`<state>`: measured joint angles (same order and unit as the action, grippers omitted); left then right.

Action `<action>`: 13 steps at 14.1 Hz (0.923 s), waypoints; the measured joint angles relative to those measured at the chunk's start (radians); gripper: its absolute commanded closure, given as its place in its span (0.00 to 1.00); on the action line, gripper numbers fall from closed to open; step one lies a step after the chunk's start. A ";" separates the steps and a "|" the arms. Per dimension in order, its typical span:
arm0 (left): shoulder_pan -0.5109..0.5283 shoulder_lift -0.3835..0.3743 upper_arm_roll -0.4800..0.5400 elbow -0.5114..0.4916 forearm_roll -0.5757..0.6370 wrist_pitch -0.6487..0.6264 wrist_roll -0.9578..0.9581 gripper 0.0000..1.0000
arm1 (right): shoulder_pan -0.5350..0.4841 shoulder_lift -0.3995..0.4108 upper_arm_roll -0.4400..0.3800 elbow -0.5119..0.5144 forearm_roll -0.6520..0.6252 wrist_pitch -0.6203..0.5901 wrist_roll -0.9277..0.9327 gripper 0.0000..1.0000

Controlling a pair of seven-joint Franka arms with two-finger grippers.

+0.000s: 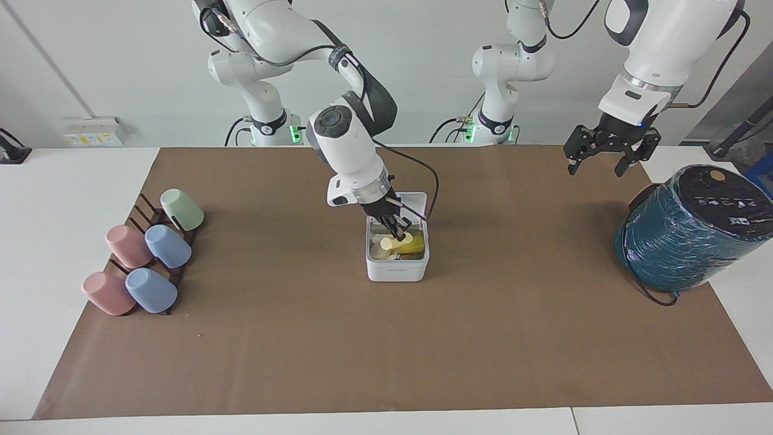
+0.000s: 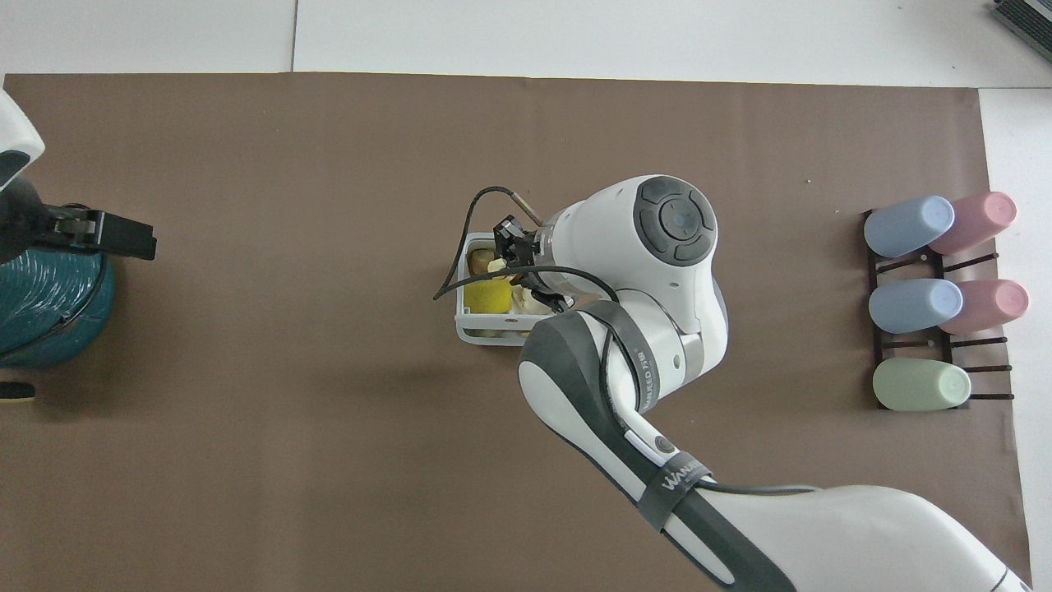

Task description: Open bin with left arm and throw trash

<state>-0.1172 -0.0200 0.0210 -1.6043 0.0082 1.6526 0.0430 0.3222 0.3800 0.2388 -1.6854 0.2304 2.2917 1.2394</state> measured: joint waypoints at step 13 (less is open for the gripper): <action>0.013 -0.015 0.000 0.000 0.000 -0.032 0.000 0.00 | -0.017 -0.060 -0.012 0.029 -0.138 -0.031 -0.032 0.00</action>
<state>-0.1038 -0.0355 0.0214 -1.6048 0.0082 1.6209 0.0431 0.3048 0.3198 0.2273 -1.6560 0.0926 2.2605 1.2079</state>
